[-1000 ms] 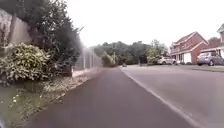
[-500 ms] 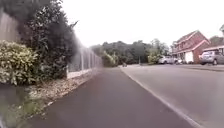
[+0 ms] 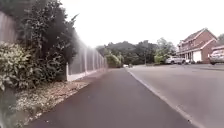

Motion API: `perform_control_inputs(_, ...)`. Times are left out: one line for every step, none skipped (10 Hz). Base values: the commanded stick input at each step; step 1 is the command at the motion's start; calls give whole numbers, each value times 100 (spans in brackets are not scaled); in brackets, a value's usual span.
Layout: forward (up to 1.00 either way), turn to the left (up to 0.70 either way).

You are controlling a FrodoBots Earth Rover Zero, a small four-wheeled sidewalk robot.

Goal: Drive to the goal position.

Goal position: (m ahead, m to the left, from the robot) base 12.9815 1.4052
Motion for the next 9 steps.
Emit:
perform_control_inputs(100,0)
perform_control_inputs(100,0)
perform_control_inputs(100,0)
perform_control_inputs(100,0)
perform_control_inputs(100,0)
perform_control_inputs(100,0)
perform_control_inputs(100,0)
perform_control_inputs(100,0)
perform_control_inputs(100,0)
